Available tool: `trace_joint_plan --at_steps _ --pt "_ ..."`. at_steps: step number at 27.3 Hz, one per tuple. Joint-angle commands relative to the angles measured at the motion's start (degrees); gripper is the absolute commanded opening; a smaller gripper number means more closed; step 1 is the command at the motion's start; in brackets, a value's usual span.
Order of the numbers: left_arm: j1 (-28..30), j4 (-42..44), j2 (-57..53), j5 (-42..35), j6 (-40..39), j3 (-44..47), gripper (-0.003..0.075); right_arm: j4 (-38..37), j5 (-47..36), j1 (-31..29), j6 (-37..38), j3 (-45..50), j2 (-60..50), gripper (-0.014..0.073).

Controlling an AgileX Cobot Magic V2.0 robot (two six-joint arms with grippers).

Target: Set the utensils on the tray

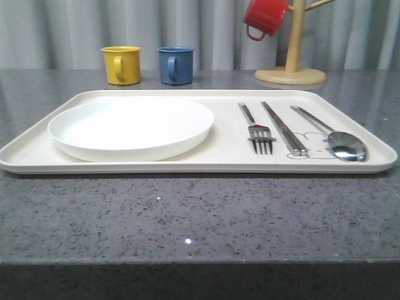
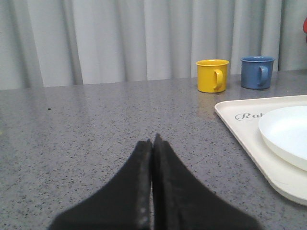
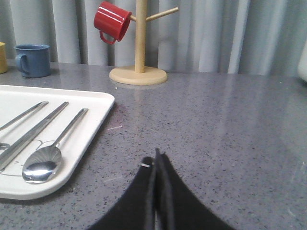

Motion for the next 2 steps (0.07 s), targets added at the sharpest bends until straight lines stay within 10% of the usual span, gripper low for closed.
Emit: trace_joint_plan --at_steps 1,2 --pt "-0.13 -0.53 -1.31 -4.72 -0.18 0.23 -0.0018 -0.26 -4.85 -0.18 -0.31 -0.75 -1.10 -0.0069" --pt "-0.13 -0.53 -1.31 -4.72 -0.18 0.23 -0.0018 -0.26 -4.85 -0.18 -0.31 -0.75 -1.10 -0.0069"
